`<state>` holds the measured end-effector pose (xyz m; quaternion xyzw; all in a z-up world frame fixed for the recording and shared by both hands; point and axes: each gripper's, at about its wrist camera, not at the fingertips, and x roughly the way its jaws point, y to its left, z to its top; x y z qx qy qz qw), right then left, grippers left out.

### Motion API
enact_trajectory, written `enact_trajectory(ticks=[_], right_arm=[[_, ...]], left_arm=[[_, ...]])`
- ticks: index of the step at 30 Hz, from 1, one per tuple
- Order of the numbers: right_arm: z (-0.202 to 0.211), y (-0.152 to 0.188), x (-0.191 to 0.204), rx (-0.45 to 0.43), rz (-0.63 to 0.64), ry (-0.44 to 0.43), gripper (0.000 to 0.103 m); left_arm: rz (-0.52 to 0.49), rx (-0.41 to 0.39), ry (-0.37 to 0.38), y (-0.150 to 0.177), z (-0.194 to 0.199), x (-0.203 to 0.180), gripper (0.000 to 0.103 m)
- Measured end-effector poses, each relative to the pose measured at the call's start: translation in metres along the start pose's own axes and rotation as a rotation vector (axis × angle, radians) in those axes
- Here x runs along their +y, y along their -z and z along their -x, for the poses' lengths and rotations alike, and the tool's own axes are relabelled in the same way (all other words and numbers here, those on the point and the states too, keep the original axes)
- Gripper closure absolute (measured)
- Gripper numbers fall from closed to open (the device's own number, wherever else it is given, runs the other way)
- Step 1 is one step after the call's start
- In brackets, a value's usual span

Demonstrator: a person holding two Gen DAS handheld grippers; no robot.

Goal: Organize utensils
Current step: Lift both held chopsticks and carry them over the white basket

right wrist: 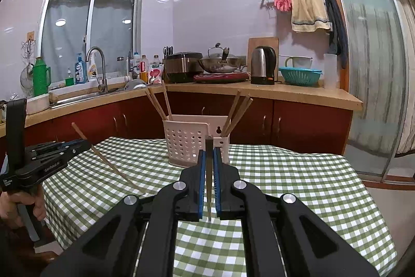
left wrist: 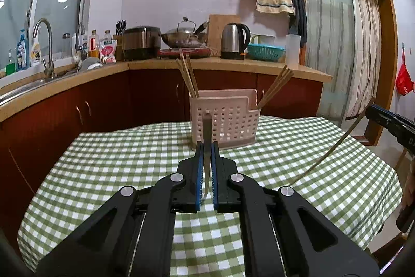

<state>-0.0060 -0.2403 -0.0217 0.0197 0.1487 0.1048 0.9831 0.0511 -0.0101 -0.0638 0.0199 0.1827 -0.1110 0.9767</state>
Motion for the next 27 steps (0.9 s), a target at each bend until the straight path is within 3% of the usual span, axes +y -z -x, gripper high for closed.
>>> enact_trajectory(ticks=[11,27], right_arm=[[-0.007,-0.019,0.003,-0.033,0.001,-0.022,0.096],[-0.032,-0.083,0.002,-0.162,0.024,-0.056,0.096]], left_arm=[[0.019,-0.041,0.02,-0.023,-0.001,0.007,0.097],[0.009,-0.208,0.046,-0.109,-0.007,0.009,0.097]])
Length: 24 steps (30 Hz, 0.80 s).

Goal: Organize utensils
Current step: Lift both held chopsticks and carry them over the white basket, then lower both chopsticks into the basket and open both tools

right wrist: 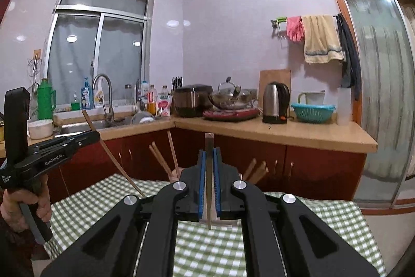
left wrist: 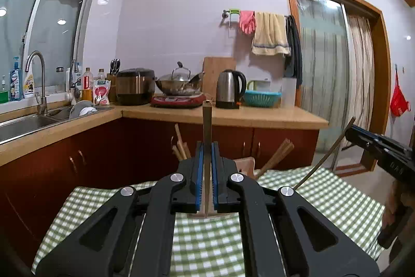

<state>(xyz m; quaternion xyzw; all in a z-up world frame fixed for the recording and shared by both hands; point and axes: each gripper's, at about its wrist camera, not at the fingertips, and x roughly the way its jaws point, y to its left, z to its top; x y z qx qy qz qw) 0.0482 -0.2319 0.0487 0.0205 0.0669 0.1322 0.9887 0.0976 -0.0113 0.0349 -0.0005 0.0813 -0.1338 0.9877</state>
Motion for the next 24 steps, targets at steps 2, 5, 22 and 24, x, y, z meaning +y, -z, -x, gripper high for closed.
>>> enact_trajectory(ticks=[2,5,22,24], right_arm=[[-0.009,-0.009,-0.001,-0.02,0.001,-0.006,0.096],[-0.02,-0.021,-0.003,-0.047,0.007,-0.006,0.096],[-0.118,-0.033,-0.036,-0.046,-0.029,0.007,0.096],[-0.128,-0.027,-0.039,-0.029,-0.042,0.005,0.096]], left_arm=[[0.0,-0.02,0.002,-0.01,-0.007,-0.001,0.097],[-0.009,-0.057,0.001,-0.027,-0.02,-0.004,0.097],[0.007,-0.076,-0.004,-0.047,-0.133,0.0,0.097],[0.012,-0.058,-0.003,-0.04,-0.147,-0.001,0.097]])
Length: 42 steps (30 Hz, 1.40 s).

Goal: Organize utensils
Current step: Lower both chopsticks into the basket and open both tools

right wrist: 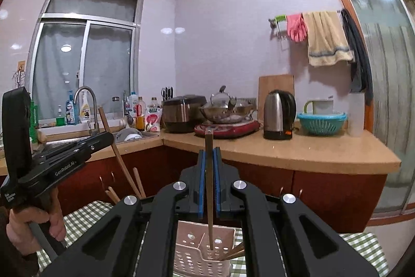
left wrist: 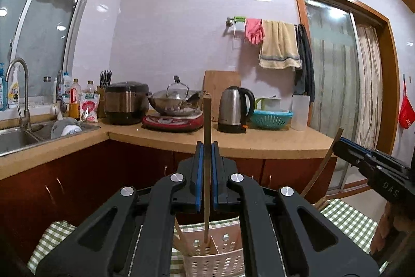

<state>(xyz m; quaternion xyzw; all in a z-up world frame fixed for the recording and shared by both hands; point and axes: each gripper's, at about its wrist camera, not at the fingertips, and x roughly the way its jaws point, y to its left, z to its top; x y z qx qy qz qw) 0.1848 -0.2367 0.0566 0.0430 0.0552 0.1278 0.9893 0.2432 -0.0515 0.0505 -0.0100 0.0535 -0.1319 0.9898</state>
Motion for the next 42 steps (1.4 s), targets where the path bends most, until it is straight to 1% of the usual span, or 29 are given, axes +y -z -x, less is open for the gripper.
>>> enact_trajectory(ticks=[8,10,14,17,29,32,33,35,37,39,40,41,42], right_arm=[[-0.036,0.036,-0.005,0.104,-0.021,-0.003,0.096],[-0.04,0.044,-0.005,0.124,-0.023,-0.001,0.096],[-0.045,0.049,-0.006,0.144,-0.025,0.002,0.096],[-0.049,0.051,-0.004,0.159,-0.023,0.003,0.096],[-0.055,0.05,0.0,0.171,0.005,0.018,0.096],[-0.055,0.05,0.0,0.172,0.005,0.021,0.096],[-0.055,0.05,-0.001,0.172,0.004,0.022,0.096],[-0.055,0.051,-0.001,0.171,0.003,0.023,0.096],[-0.056,0.052,-0.001,0.175,0.005,0.023,0.096],[-0.057,0.052,-0.002,0.178,0.005,0.025,0.095],[-0.056,0.053,-0.002,0.178,0.004,0.025,0.092],[-0.056,0.053,-0.003,0.178,0.003,0.026,0.084],[-0.055,0.053,-0.003,0.174,0.003,0.027,0.078]], left_arm=[[0.017,0.106,-0.002,0.042,-0.034,0.006,0.097],[0.018,0.12,-0.003,0.048,-0.037,0.008,0.097],[0.014,0.143,-0.004,0.058,-0.042,0.011,0.097],[-0.002,0.137,-0.018,0.06,-0.043,0.01,0.097],[-0.025,0.142,-0.024,0.061,-0.045,0.007,0.096],[-0.024,0.145,-0.023,0.061,-0.045,0.007,0.094],[-0.025,0.146,-0.023,0.061,-0.045,0.007,0.093],[-0.025,0.149,-0.023,0.062,-0.046,0.008,0.081],[-0.025,0.153,-0.025,0.063,-0.047,0.007,0.073],[-0.022,0.158,-0.025,0.064,-0.048,0.008,0.069],[-0.025,0.158,-0.025,0.065,-0.048,0.008,0.067],[-0.031,0.159,-0.026,0.064,-0.048,0.007,0.061],[-0.034,0.157,-0.028,0.064,-0.047,0.006,0.054]])
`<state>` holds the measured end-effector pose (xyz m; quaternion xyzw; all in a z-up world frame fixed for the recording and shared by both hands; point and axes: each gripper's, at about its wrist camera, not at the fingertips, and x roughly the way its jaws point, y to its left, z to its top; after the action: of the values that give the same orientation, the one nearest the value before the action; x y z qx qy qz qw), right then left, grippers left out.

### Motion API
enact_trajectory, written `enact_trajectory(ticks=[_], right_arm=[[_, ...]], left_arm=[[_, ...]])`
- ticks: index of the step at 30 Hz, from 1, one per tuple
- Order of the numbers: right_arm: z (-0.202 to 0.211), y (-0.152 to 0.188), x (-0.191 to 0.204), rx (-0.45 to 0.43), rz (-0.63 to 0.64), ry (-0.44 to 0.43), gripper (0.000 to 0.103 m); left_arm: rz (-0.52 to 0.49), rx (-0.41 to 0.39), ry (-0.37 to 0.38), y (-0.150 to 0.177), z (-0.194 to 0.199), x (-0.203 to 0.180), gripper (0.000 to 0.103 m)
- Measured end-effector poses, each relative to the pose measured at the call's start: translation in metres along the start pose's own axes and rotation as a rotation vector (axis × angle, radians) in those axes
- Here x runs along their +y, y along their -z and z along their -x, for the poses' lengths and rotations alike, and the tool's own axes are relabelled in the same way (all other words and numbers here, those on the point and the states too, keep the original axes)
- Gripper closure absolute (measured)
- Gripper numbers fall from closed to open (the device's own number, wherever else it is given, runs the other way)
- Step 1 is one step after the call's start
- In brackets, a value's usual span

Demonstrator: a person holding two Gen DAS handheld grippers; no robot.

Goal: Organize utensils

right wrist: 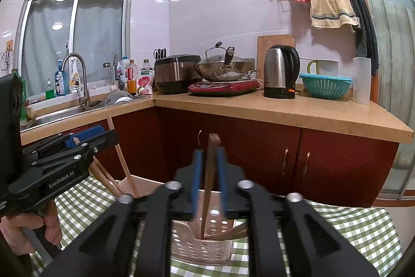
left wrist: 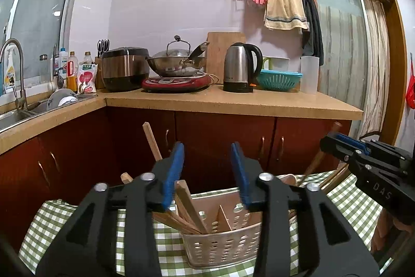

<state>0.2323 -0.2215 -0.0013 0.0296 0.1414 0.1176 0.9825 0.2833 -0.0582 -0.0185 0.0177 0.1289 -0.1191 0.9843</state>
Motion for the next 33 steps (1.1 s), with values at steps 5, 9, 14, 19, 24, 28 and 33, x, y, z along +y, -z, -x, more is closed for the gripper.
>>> enact_trajectory(ticks=[5,9,14,19,24,28,33], right_arm=[[0.009,-0.003,0.003,-0.03,0.014,0.021,0.05],[0.018,-0.006,0.003,-0.05,0.014,0.036,0.039],[0.029,-0.008,0.003,-0.066,0.016,0.056,0.028],[0.04,-0.011,0.002,-0.076,0.008,0.08,0.022],[0.054,-0.013,0.001,-0.08,-0.023,0.115,0.019],[0.07,-0.007,0.01,-0.067,-0.017,0.137,0.019],[0.088,0.01,0.018,-0.023,-0.021,0.15,0.018]], left_arm=[[0.01,-0.018,-0.002,-0.002,0.005,0.0,0.032],[0.005,-0.034,-0.003,-0.007,0.01,-0.002,0.022],[0.002,-0.064,-0.013,-0.013,0.018,-0.005,0.012],[-0.012,-0.076,-0.03,-0.019,0.024,-0.008,0.008],[-0.03,-0.084,-0.082,-0.023,0.043,-0.013,0.005],[-0.03,-0.074,-0.122,-0.018,0.063,-0.013,0.005],[-0.002,-0.033,-0.16,0.0,0.097,-0.011,0.004]])
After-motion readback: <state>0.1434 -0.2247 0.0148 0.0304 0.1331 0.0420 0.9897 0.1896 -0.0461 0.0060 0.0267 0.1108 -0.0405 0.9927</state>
